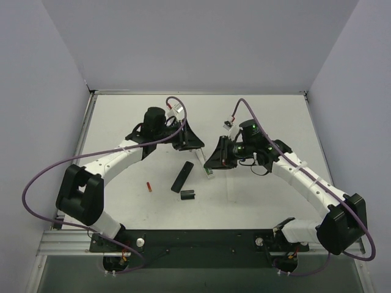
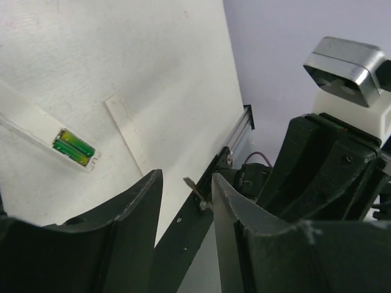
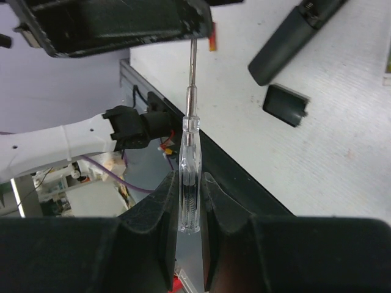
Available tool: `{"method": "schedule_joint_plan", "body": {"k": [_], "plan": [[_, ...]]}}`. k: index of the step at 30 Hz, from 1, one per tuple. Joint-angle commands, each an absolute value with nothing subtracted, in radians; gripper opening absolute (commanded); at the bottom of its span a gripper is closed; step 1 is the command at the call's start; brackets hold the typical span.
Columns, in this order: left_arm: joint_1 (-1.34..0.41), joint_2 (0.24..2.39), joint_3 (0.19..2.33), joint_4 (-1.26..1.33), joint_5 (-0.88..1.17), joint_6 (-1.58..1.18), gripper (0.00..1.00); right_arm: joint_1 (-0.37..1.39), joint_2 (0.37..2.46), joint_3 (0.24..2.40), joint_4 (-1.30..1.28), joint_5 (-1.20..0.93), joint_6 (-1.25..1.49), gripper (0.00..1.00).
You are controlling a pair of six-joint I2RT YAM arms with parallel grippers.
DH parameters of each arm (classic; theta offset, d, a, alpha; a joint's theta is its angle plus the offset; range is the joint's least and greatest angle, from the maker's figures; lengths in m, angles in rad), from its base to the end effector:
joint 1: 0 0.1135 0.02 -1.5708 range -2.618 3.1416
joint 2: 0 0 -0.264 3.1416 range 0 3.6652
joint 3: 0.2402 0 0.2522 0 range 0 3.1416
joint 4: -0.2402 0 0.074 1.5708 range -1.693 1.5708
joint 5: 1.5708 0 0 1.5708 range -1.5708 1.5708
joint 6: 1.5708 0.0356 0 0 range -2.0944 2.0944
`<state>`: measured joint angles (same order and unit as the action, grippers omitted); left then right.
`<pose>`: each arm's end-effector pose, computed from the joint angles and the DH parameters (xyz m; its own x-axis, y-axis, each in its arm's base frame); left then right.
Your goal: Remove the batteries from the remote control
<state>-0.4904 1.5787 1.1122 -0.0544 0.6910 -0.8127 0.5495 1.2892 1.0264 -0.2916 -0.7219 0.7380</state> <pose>0.3032 -0.1876 0.2704 -0.9195 -0.1434 -0.3660 0.2660 0.4586 -0.8479 0.2303 0.1686 0.3084 -0.9182 0.0298 -0.3949 -0.3424 0.4414 0.8294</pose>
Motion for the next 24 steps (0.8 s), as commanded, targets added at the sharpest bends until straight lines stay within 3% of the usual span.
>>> {"method": "schedule_joint_plan", "body": {"k": [1,6,8,10,11,12,14,15,16,17,21,24], "plan": [[-0.494,1.513,1.062,0.165,0.785,-0.934,0.48,0.546,1.233,0.988,-0.008,-0.876,0.831,0.00],[-0.495,1.460,0.948,0.365,0.811,-1.058,0.49,0.542,1.190,0.954,0.103,-0.891,0.880,0.00],[-0.495,1.447,0.913,0.429,0.816,-1.095,0.44,0.538,1.183,0.950,0.113,-0.890,0.888,0.00],[-0.495,1.434,0.904,0.442,0.818,-1.121,0.34,0.534,1.178,0.942,0.112,-0.881,0.897,0.00],[-0.495,1.424,0.902,0.433,0.815,-1.127,0.17,0.526,1.180,0.940,0.107,-0.877,0.897,0.00],[-0.495,1.419,0.902,0.419,0.807,-1.132,0.10,0.525,1.180,0.940,0.095,-0.870,0.893,0.00],[-0.495,1.404,0.900,0.388,0.801,-1.141,0.00,0.525,1.178,0.962,-0.007,-0.803,0.813,0.11],[-0.495,1.399,0.897,0.373,0.795,-1.156,0.00,0.529,1.174,0.980,-0.062,-0.772,0.761,0.21],[-0.494,1.388,0.896,0.344,0.779,-1.161,0.00,0.532,1.167,0.998,-0.093,-0.712,0.679,0.43],[-0.494,1.384,0.893,0.333,0.772,-1.176,0.00,0.540,1.146,1.002,-0.094,-0.683,0.631,0.50],[-0.492,1.371,0.896,0.261,0.736,-1.222,0.00,0.593,1.030,0.945,0.026,-0.436,0.411,0.56],[-0.486,1.367,0.897,0.270,0.724,-1.296,0.00,0.629,0.916,0.794,0.300,-0.368,0.289,0.56]]}}
